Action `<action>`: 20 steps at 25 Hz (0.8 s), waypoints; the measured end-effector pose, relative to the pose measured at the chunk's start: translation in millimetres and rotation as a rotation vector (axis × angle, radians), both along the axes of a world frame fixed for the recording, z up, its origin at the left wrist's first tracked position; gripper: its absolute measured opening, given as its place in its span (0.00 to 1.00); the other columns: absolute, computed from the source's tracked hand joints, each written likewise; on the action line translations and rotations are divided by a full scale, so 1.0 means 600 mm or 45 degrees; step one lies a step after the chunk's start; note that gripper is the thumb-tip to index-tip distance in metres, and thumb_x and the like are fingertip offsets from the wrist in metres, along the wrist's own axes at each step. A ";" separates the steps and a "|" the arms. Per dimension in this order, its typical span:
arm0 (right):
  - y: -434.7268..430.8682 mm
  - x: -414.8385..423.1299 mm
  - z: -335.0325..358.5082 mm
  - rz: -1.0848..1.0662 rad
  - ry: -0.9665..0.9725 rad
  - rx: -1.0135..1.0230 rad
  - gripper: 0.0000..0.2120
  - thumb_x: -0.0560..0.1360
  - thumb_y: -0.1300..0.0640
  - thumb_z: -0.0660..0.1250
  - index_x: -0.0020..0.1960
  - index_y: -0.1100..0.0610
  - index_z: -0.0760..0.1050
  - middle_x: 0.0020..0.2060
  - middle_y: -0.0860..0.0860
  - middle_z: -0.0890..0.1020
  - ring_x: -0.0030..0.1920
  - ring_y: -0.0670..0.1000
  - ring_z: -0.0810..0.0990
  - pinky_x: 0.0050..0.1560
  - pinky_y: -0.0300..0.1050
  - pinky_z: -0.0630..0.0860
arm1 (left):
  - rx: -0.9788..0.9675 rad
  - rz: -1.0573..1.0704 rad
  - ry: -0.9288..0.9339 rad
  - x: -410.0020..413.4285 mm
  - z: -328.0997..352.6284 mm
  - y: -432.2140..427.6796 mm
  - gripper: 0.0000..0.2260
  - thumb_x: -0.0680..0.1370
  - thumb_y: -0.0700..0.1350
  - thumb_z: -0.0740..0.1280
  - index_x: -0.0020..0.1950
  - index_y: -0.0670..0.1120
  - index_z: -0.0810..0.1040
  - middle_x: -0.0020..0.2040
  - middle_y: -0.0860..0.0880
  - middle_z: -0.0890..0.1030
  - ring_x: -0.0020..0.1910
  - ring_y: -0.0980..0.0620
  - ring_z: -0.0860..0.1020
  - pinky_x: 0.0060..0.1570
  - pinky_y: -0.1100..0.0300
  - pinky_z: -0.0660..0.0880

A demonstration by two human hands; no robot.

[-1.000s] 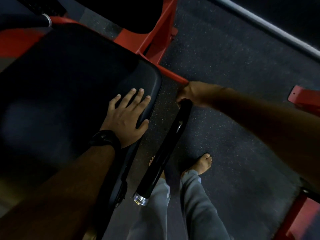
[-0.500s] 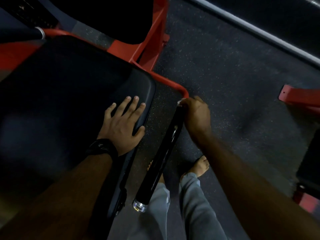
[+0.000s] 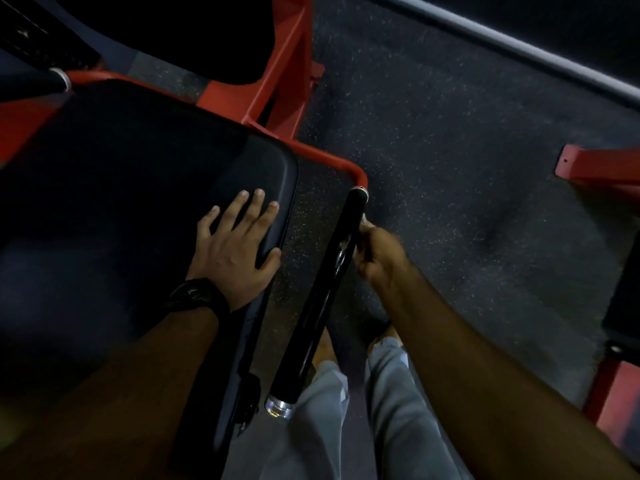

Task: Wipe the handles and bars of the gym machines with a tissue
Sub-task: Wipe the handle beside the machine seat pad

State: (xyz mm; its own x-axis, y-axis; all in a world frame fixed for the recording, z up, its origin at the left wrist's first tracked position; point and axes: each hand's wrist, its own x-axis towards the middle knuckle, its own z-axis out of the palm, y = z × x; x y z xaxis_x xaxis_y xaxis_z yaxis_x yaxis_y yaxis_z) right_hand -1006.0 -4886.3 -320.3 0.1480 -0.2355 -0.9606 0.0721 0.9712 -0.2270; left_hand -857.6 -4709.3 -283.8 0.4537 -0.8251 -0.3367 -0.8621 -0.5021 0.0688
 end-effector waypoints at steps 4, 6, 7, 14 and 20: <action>0.023 -0.031 0.009 -0.093 -0.209 0.201 0.14 0.82 0.63 0.58 0.64 0.61 0.76 0.58 0.57 0.82 0.48 0.51 0.83 0.40 0.43 0.84 | -0.031 0.008 0.015 -0.003 0.004 0.000 0.32 0.76 0.60 0.53 0.80 0.53 0.56 0.80 0.51 0.55 0.79 0.51 0.50 0.74 0.43 0.51; 0.043 -0.046 0.023 -0.111 -0.369 0.288 0.17 0.82 0.63 0.56 0.69 0.62 0.73 0.61 0.58 0.80 0.51 0.52 0.83 0.47 0.45 0.84 | -0.033 0.015 0.018 -0.003 0.008 0.000 0.32 0.76 0.60 0.53 0.80 0.53 0.57 0.80 0.51 0.55 0.79 0.51 0.50 0.74 0.43 0.51; 0.049 -0.048 0.028 -0.087 -0.395 0.292 0.18 0.82 0.64 0.54 0.69 0.63 0.73 0.60 0.57 0.81 0.52 0.52 0.83 0.50 0.46 0.83 | -0.037 0.014 0.016 -0.001 0.007 -0.002 0.32 0.76 0.60 0.53 0.80 0.53 0.57 0.80 0.51 0.55 0.79 0.51 0.50 0.74 0.43 0.52; 0.093 -0.044 0.083 -0.131 -0.165 -0.140 0.08 0.81 0.67 0.61 0.53 0.62 0.79 0.45 0.54 0.83 0.40 0.47 0.81 0.39 0.37 0.81 | -0.025 0.009 0.030 -0.002 0.008 -0.002 0.31 0.78 0.58 0.56 0.80 0.52 0.57 0.80 0.50 0.55 0.79 0.51 0.50 0.74 0.42 0.52; 0.090 -0.039 0.070 0.710 0.424 -1.361 0.09 0.78 0.62 0.68 0.49 0.48 0.81 0.50 0.45 0.81 0.53 0.45 0.80 0.58 0.47 0.78 | -0.031 0.006 0.016 -0.002 0.005 0.000 0.31 0.78 0.57 0.60 0.80 0.53 0.55 0.81 0.51 0.54 0.79 0.50 0.50 0.74 0.42 0.52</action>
State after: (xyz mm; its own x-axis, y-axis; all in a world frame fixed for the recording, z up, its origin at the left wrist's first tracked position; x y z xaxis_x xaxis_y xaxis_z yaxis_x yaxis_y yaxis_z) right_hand -1029.5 -4832.3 -278.2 0.2651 -0.9034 -0.3369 -0.5016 0.1692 -0.8484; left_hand -858.7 -4709.3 -280.6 0.4535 -0.8309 -0.3223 -0.8586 -0.5044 0.0922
